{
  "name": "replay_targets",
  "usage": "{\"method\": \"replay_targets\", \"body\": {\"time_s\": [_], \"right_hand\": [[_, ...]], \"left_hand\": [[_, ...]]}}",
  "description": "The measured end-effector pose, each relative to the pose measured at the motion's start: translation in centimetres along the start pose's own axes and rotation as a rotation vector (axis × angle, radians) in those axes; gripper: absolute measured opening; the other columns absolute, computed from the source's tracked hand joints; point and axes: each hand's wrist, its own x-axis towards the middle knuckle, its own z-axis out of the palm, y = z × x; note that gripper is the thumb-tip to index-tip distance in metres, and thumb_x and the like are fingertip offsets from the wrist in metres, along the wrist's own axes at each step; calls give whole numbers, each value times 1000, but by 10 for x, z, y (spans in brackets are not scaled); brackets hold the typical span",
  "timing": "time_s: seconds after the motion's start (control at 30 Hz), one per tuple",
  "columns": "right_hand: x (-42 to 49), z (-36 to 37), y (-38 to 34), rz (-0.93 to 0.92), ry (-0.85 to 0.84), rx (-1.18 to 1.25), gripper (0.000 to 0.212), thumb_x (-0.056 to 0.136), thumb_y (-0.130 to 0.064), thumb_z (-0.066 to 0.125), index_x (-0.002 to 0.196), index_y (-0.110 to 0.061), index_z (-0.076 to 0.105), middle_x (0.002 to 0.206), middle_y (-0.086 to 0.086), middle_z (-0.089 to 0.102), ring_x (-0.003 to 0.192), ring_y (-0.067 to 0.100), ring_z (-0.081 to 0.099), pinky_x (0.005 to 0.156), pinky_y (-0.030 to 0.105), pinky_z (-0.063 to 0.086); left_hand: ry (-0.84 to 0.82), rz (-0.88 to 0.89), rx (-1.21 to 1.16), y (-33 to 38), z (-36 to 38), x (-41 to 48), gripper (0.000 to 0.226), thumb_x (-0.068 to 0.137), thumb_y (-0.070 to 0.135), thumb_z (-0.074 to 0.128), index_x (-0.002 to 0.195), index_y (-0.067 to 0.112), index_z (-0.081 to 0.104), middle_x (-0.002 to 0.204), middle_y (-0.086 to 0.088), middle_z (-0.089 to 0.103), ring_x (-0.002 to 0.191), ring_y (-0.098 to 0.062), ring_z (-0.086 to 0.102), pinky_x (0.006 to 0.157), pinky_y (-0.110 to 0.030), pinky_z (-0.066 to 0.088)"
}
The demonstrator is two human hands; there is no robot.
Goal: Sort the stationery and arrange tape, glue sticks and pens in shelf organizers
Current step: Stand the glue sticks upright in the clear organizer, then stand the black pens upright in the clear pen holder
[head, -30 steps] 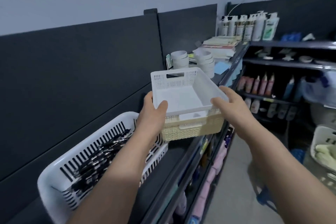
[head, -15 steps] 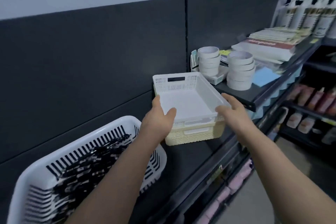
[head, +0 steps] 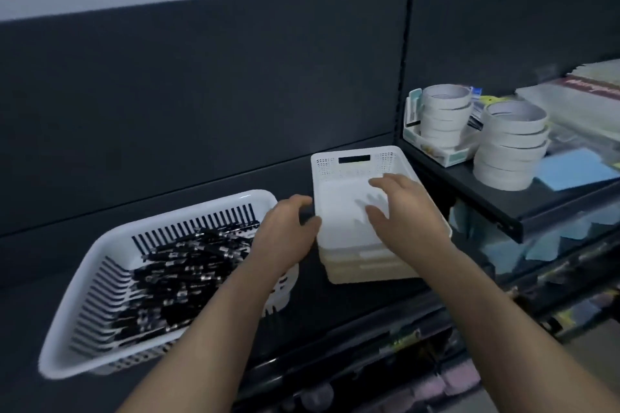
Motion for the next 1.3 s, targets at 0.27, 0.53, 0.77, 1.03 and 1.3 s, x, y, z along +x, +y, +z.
{"method": "replay_targets", "body": {"time_s": [0.27, 0.53, 0.77, 1.03, 1.3], "right_hand": [[-12, 65, -93, -278, -268, 67, 50, 87, -34, 58, 135, -26, 44, 138, -4, 47, 126, 18, 43, 100, 36, 37], [-22, 106, -124, -128, -293, -157, 71, 91, -47, 50, 145, -12, 23, 155, 17, 17, 143, 35, 12, 111, 46, 26], [-39, 125, -131, 32, -265, -169, 74, 92, -50, 46, 147, -10, 15, 156, 12, 13, 131, 34, 35, 88, 41, 46], [-40, 130, -131, 128, -238, -227, 77, 89, -50, 50, 145, -8, 16, 132, 15, 42, 104, 32, 55, 62, 32, 36], [-24, 118, -172, 28, -201, -115, 60, 89, -45, 51, 129, -3, 39, 116, 18, 49, 96, 36, 55, 64, 36, 39]], "left_hand": [[153, -255, 215, -84, -71, -54, 28, 90, 33, 59, 117, 27, 63, 109, 5, 69, 104, -18, 62, 88, -34, 51], [229, -554, 609, -186, -116, -98, 51, 92, 41, 52, 130, 10, 41, 138, -11, 41, 122, -34, 39, 90, -46, 43], [225, -524, 446, -217, -118, -100, 66, 91, 45, 52, 142, 12, 24, 149, -15, 28, 124, -34, 42, 83, -43, 46], [330, -523, 387, -221, -116, -105, 67, 90, 40, 54, 140, 6, 26, 135, -11, 43, 114, -31, 50, 70, -36, 41], [392, -595, 245, -231, -161, -120, 66, 91, 39, 56, 146, 16, 27, 133, -11, 50, 120, -33, 48, 86, -41, 43]]}}
